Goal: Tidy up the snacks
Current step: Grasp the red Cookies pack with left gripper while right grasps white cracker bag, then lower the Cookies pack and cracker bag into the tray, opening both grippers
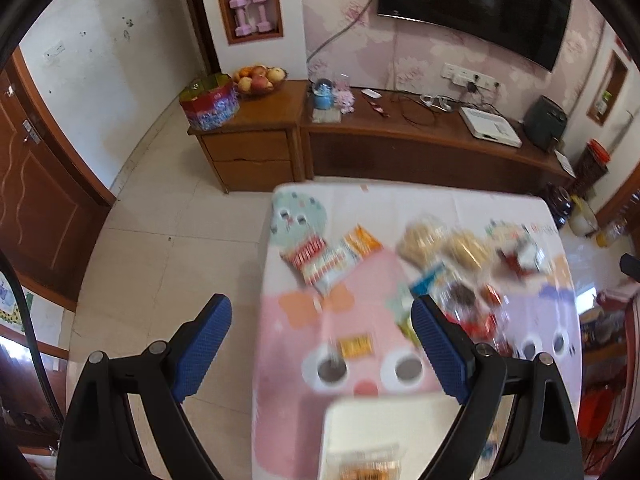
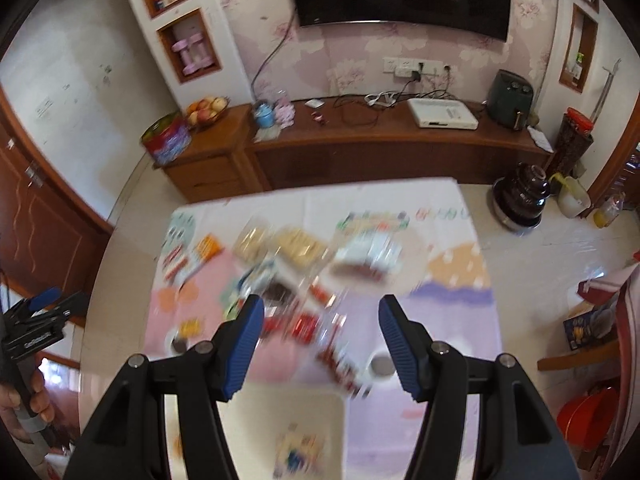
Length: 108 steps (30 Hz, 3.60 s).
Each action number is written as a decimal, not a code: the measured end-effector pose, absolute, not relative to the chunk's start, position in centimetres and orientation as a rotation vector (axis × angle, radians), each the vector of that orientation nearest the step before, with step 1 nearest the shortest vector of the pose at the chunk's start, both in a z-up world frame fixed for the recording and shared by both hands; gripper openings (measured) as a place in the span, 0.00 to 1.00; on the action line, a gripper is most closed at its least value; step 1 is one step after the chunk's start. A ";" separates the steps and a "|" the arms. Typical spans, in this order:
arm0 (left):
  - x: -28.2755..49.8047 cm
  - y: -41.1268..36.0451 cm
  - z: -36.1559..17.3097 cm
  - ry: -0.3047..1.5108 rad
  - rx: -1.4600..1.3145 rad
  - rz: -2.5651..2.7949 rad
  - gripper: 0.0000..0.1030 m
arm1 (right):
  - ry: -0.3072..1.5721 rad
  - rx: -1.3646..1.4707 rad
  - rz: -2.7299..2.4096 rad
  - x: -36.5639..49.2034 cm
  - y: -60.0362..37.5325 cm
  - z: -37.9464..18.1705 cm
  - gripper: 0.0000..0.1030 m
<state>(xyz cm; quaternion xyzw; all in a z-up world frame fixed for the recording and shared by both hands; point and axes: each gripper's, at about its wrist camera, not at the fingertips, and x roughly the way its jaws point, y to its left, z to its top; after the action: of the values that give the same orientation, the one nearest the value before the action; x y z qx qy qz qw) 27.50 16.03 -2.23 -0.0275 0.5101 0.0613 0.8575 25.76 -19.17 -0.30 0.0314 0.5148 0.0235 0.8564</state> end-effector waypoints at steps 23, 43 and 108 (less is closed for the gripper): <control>43.7 20.2 -22.8 1.394 -0.317 0.280 0.88 | 1.533 0.171 -0.124 42.1 -24.4 -22.3 0.58; 43.4 20.9 -27.9 1.408 -0.436 0.375 0.44 | 1.576 0.174 -0.044 38.3 -23.9 -24.5 0.43; 2.5 7.0 -5.3 1.072 -0.074 -0.002 0.44 | 1.094 0.084 0.020 2.7 -10.5 -4.9 0.40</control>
<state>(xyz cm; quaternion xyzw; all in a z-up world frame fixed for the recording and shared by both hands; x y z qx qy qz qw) 2.53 7.01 -5.30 -0.0350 0.5106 -0.0011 0.8591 2.67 -10.50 -4.90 0.0398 0.5200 0.0097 0.8532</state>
